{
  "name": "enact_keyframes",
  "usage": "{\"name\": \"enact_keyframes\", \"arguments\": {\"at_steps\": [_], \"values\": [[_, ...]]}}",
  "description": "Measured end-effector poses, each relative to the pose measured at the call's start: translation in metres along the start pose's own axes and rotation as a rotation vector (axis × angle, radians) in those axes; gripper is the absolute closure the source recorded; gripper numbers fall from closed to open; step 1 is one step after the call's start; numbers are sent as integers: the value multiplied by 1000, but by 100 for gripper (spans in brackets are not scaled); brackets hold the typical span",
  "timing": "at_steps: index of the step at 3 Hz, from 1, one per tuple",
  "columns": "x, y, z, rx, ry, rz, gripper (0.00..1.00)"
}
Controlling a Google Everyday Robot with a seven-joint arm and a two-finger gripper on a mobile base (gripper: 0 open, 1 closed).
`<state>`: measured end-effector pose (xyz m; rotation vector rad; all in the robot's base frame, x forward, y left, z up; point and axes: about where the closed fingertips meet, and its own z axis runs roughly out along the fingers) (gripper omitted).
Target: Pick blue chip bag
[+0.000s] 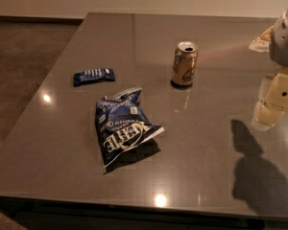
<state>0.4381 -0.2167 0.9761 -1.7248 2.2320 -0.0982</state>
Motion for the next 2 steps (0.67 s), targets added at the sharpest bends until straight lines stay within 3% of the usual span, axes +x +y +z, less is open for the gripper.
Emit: {"name": "enact_keyframes", "arguments": {"at_steps": [2], "values": [[-8, -2, 2, -17, -16, 0, 0]]}}
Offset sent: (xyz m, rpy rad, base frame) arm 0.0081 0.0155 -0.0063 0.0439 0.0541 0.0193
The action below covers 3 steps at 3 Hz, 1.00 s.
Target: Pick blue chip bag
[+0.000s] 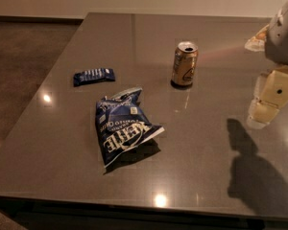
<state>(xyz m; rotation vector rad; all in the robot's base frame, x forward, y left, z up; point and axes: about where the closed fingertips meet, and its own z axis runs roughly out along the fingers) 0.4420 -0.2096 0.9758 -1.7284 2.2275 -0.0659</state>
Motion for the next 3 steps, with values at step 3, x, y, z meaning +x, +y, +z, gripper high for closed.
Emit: {"name": "enact_keyframes", "arguments": {"at_steps": [3], "values": [[-83, 26, 53, -89, 17, 73, 0]]}}
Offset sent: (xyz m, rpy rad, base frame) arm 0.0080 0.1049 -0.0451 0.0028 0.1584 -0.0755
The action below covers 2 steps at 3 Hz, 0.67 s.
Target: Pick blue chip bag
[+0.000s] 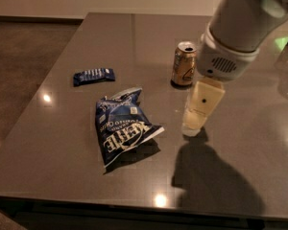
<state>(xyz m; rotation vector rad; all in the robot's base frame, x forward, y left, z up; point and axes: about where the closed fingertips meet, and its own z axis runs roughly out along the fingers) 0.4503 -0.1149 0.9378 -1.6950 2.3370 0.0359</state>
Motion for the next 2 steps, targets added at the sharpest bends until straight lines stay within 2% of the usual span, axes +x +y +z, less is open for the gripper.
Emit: {"name": "enact_keyframes", "arguments": {"at_steps": [2], "values": [[-53, 30, 56, -57, -15, 1, 0]]}}
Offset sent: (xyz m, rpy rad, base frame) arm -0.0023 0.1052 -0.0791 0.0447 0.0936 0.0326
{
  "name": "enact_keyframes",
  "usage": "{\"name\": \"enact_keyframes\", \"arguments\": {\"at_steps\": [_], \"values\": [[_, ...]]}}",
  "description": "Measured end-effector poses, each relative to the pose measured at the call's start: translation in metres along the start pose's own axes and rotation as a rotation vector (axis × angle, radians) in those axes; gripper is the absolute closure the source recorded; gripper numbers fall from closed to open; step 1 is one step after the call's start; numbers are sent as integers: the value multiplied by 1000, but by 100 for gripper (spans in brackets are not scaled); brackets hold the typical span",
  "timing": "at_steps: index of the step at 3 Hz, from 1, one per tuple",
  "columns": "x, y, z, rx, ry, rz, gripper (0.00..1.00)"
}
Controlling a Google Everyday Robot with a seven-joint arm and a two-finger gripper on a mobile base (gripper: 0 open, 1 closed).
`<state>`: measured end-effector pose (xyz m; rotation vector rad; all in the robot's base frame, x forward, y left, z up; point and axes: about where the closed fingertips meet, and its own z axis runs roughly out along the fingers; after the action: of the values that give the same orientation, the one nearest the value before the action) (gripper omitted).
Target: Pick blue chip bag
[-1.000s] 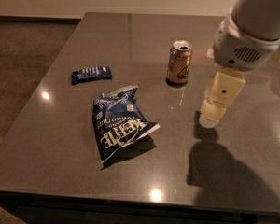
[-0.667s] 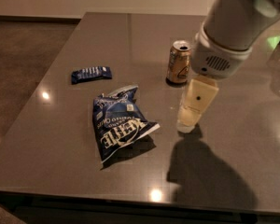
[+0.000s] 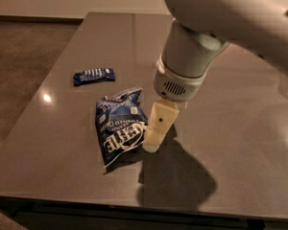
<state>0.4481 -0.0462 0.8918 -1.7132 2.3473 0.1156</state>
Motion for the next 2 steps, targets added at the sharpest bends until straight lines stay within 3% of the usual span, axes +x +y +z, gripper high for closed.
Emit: {"name": "enact_keyframes", "arguments": {"at_steps": [1, 2], "values": [[-21, 7, 34, -40, 6, -7, 0], [-30, 10, 49, -57, 6, -8, 0]]}}
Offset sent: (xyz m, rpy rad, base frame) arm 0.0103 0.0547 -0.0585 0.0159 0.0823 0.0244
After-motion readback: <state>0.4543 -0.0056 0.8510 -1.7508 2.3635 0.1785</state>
